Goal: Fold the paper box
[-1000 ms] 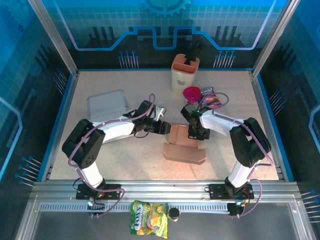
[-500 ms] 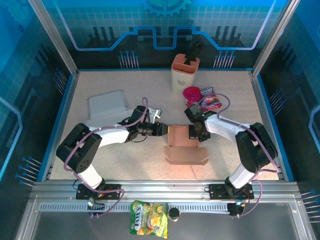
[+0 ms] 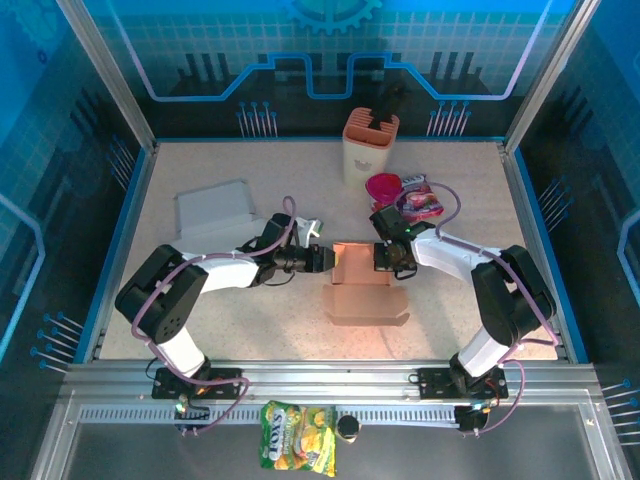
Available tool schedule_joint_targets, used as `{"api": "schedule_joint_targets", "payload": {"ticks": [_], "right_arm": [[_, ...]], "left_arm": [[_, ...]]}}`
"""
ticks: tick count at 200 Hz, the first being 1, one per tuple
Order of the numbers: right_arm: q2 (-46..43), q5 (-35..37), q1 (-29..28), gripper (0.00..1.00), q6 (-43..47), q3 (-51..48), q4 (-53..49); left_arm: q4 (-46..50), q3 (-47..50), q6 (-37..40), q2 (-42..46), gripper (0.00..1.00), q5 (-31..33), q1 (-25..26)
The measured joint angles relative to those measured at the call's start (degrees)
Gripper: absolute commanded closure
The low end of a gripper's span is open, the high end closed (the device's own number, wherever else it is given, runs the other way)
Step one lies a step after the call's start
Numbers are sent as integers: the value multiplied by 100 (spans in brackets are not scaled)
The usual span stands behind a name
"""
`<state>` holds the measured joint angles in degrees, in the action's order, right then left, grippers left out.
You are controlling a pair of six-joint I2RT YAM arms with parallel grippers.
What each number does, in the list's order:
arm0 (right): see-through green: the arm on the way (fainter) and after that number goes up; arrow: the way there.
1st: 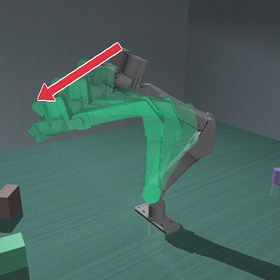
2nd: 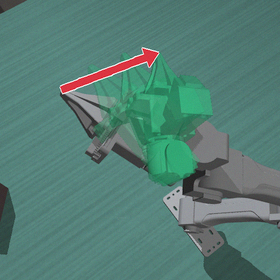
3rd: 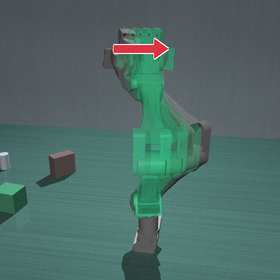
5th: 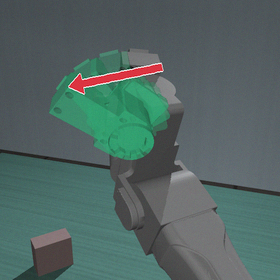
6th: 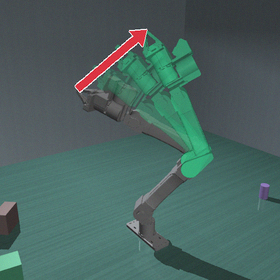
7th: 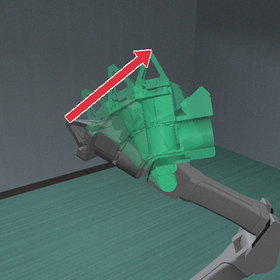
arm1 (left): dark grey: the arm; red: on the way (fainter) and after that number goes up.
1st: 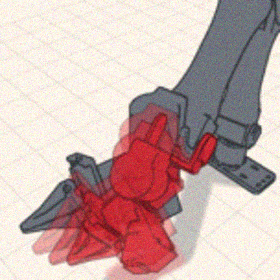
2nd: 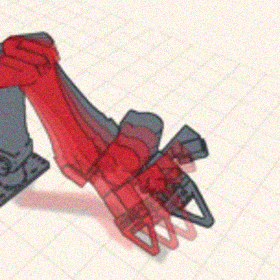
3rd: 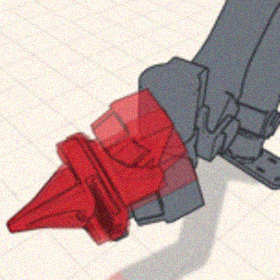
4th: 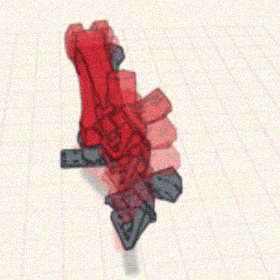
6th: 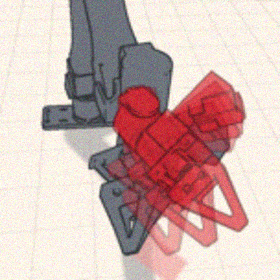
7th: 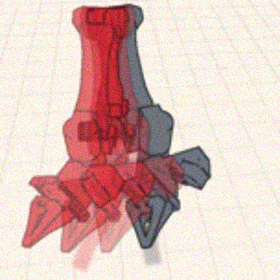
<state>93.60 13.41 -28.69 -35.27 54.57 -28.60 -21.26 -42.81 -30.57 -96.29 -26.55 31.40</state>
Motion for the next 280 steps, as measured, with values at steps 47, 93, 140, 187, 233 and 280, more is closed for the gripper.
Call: {"api": "schedule_joint_targets", "payload": {"ticks": [47,93,140,187,233,280], "right_arm": [[0,-7,0,100,37,-11,22],[0,-2,-7,100,42,-11,22],[2,72,-44,100,37,-9,2],[26,173,-94,100,31,26,-46],[39,374,-201,100,-52,55,-118],[70,658,-372,100,-120,101,-149]], "left_arm": [[129,-44,92,-96,70,186,44],[389,-190,256,-151,78,667,243],[723,-372,380,-151,83,1259,444],[1213,-629,411,-149,95,1993,708],[2026,-1056,457,-151,100,3163,1161],[3071,-1670,42,-387,100,4697,1775]]}}
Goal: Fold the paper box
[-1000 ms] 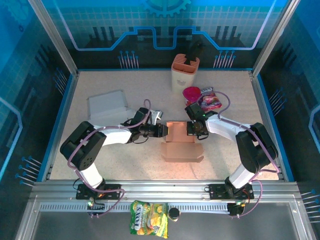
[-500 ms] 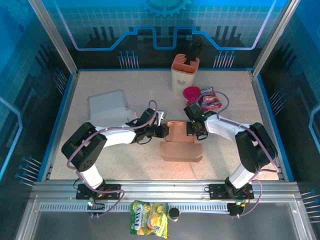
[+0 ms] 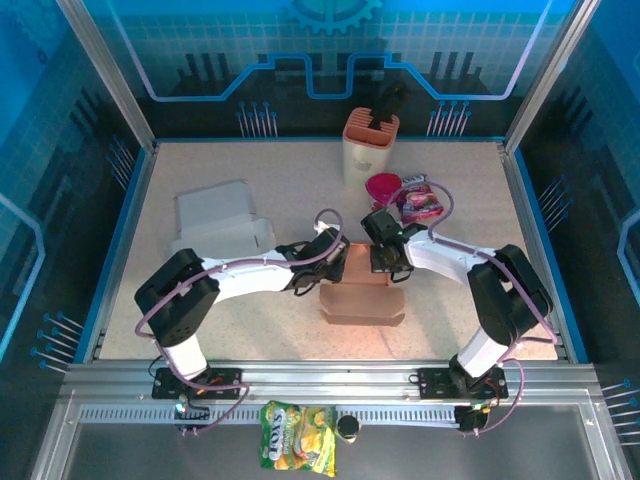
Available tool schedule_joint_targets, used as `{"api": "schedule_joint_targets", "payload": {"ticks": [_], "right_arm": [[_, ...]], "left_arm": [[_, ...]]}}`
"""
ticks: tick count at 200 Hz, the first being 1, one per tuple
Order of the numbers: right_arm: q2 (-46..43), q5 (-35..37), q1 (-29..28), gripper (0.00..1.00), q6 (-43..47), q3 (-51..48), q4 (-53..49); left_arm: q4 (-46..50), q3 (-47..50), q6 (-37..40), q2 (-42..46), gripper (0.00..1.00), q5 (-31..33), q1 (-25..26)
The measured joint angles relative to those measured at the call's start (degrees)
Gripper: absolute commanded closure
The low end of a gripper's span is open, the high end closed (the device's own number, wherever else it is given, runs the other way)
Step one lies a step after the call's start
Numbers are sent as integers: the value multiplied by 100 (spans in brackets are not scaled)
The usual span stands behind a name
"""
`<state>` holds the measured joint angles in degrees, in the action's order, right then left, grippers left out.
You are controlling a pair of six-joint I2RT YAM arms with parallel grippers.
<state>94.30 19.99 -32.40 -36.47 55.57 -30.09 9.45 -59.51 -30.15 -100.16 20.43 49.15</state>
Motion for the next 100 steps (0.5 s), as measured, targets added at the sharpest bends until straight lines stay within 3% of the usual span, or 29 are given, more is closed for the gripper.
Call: {"api": "schedule_joint_targets", "payload": {"ticks": [52,100], "right_arm": [[22,79,-120,100,-59,33,15],[44,55,-142,100,-59,37,61]], "left_arm": [[844,-540,-651,-367,100,1163,361],[907,-546,-833,-400,100,1388,407]]}}
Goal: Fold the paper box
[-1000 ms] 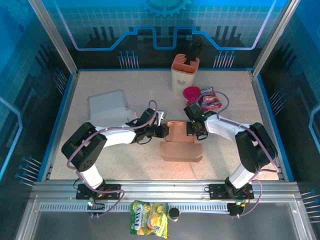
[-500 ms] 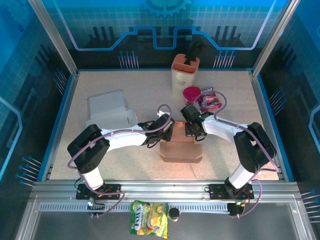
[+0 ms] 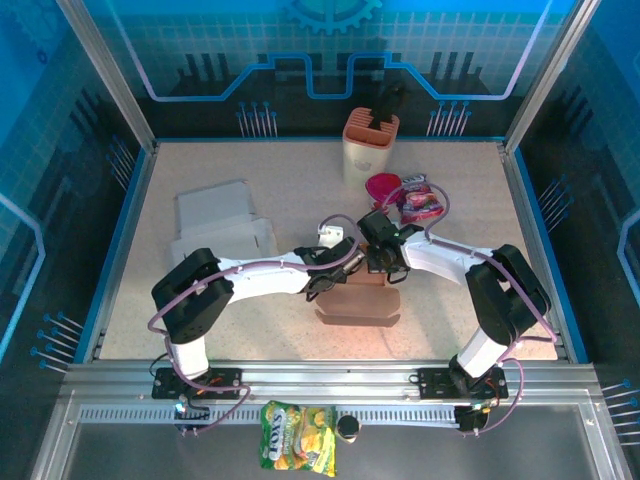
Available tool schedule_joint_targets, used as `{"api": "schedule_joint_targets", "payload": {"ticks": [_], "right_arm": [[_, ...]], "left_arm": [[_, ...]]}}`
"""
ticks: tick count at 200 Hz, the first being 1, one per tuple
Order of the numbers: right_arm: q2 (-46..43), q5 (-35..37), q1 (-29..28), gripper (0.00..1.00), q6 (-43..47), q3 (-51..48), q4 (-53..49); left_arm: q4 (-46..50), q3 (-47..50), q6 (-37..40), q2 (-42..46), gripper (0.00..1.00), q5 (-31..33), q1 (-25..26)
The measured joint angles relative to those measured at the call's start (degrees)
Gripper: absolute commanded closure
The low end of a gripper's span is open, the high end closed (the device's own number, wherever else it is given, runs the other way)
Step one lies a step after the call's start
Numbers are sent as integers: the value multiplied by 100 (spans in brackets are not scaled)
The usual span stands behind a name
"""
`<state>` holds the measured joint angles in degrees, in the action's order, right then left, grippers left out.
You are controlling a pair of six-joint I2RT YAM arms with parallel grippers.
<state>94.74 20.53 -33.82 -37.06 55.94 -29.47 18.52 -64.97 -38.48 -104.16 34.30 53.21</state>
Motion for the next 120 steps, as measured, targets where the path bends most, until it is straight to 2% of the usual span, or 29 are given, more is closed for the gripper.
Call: {"api": "schedule_joint_targets", "payload": {"ticks": [19,46,62,87,110,120], "right_arm": [[4,0,0,100,0,4,2],[4,-11,0,100,0,4,24],[4,-28,-4,100,2,4,46],[4,-42,-4,100,2,4,46],[4,-55,-4,100,0,4,52],[4,-63,-4,100,0,4,61]], "left_arm": [[-264,188,90,79,100,-26,-13],[-758,629,234,387,78,-313,-90],[-874,841,356,494,73,-575,-192],[-992,894,459,501,76,-872,-367],[-1067,894,588,501,85,-1025,-468],[-1095,894,634,501,92,-1071,-479]]}}
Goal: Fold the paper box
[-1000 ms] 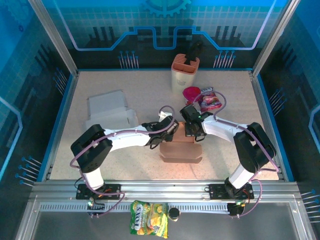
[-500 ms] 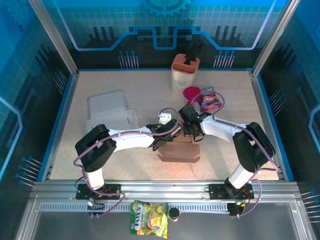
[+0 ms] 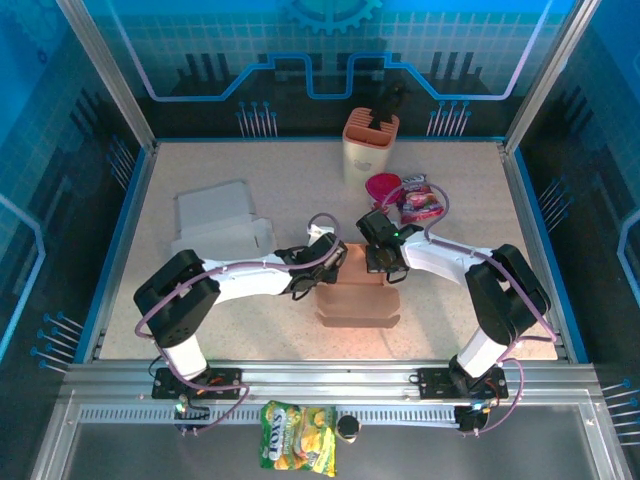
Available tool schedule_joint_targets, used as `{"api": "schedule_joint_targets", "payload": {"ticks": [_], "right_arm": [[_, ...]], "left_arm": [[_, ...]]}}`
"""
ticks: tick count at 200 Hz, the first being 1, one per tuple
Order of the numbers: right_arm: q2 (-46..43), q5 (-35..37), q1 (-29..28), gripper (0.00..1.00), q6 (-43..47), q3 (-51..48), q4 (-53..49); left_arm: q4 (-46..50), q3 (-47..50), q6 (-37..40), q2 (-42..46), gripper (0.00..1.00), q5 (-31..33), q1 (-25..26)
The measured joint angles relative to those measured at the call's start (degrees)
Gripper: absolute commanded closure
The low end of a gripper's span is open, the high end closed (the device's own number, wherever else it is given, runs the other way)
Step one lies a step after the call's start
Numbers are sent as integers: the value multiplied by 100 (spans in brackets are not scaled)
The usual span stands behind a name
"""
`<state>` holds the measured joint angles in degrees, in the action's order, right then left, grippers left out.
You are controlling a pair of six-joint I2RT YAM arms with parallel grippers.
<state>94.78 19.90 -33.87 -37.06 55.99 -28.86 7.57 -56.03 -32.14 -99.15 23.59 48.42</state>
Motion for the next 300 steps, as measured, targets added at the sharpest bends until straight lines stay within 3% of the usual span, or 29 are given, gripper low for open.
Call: {"api": "schedule_joint_targets", "payload": {"ticks": [10,47,121,144,189,222,300], "right_arm": [[0,0,-4,100,-2,0,-4],[0,26,-37,100,-92,4,-9],[7,-11,-168,100,-256,37,55],[9,-61,-173,100,-256,37,83],[13,-103,-173,100,-258,37,92],[24,-109,-173,100,-260,39,103],[98,-197,-170,100,-343,114,149]], "left_arm": [[0,-7,39,-2,100,-2,-2],[313,-280,-26,-138,100,170,24],[1427,-920,-1193,-560,100,1180,345],[1456,-920,-1163,-560,86,1222,341],[1486,-999,-1005,-658,84,1255,234],[1497,-1137,-905,-789,100,1311,232],[2098,-1523,-1145,-1099,98,1928,420]]}}
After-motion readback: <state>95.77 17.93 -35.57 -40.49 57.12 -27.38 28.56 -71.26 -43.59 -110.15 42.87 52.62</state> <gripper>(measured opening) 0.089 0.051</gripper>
